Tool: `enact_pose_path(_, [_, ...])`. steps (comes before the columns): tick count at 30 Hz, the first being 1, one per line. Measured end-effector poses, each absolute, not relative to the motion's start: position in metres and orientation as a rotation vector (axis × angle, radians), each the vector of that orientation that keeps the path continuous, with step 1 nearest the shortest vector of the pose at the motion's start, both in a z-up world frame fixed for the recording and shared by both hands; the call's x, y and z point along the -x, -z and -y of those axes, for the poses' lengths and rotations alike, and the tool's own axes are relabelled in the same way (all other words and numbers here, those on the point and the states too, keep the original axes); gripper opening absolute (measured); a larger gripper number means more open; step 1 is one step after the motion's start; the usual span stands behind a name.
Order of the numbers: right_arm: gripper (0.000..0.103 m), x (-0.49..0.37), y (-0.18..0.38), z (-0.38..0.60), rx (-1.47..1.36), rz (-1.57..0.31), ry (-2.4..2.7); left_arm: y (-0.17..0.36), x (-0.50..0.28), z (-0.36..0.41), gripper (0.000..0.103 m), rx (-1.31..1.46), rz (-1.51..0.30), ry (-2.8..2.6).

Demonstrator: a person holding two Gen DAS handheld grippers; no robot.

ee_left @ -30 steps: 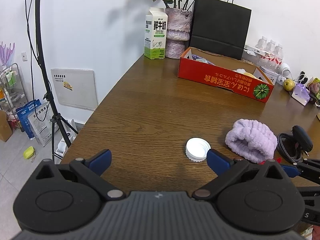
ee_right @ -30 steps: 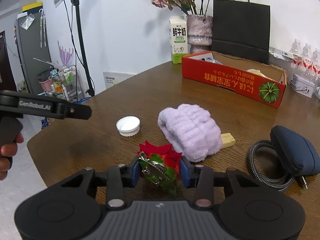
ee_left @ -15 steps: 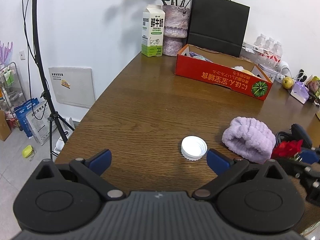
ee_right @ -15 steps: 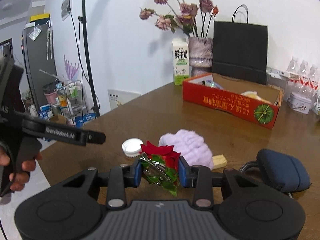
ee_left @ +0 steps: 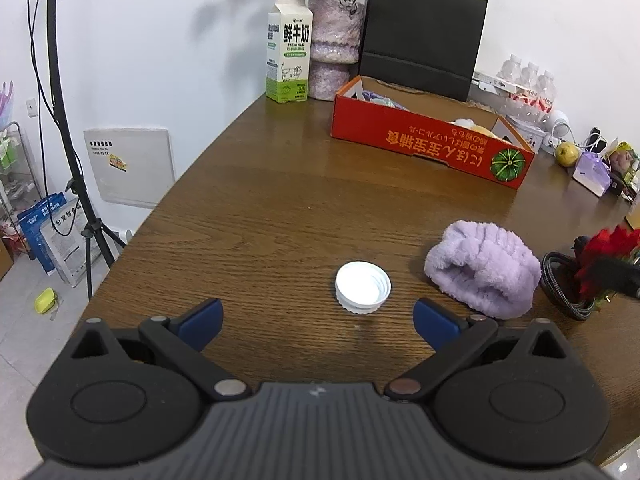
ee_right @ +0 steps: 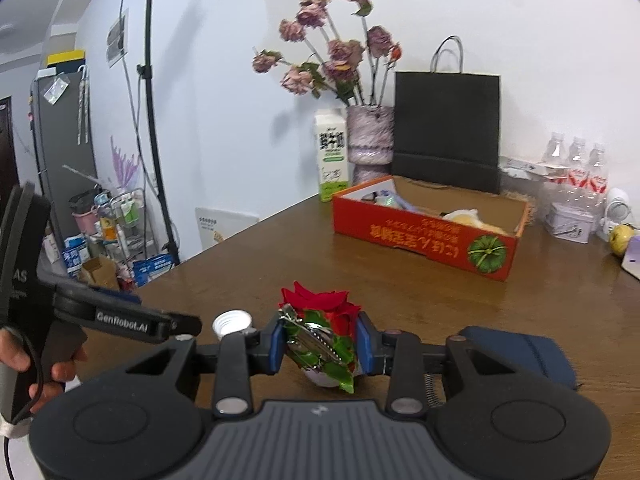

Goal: Organize objects
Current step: 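Grasp the red flower ornament with the right gripper while the left gripper grasps the white lid, then carry the white lid and red flower ornament with both grippers toward the box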

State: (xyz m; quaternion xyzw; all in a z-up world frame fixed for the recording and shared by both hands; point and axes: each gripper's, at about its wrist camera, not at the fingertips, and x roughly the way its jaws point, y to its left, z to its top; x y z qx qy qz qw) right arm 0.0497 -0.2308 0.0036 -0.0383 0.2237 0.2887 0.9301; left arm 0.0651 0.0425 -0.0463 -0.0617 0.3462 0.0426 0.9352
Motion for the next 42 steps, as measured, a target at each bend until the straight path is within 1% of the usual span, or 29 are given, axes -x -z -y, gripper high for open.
enact_pose_path(13, [0.034,-0.071,-0.004,0.255,0.070,-0.438,-0.527,0.066,-0.089,-0.032,0.103,0.131,-0.752,-0.061])
enact_pose_path(18, [0.034,-0.079,-0.002,0.258,0.071,-0.449,-0.512,0.073,-0.100,-0.028,0.103,0.125,-0.741,-0.060])
enact_pose_path(20, [0.034,-0.082,-0.001,0.258,0.070,-0.449,-0.509,0.077,-0.104,-0.026,0.098,0.117,-0.745,-0.059])
enact_pose_path(21, [0.034,-0.083,-0.001,0.258,0.069,-0.450,-0.508,0.079,-0.107,-0.026,0.088,0.116,-0.752,-0.054])
enact_pose_path(23, [0.034,-0.087,0.000,0.258,0.069,-0.453,-0.509,0.080,-0.107,-0.021,0.076,0.088,-0.734,-0.054])
enact_pose_path(25, [0.034,-0.091,0.001,0.257,0.071,-0.459,-0.508,0.079,-0.108,-0.018,0.049,0.067,-0.722,-0.041])
enact_pose_path(26, [0.034,-0.092,0.001,0.257,0.071,-0.462,-0.508,0.079,-0.108,-0.016,0.040,0.063,-0.720,-0.034])
enact_pose_path(42, [0.034,-0.116,-0.006,0.250,0.065,-0.467,-0.523,0.053,-0.125,-0.020,0.040,0.056,-0.680,-0.021])
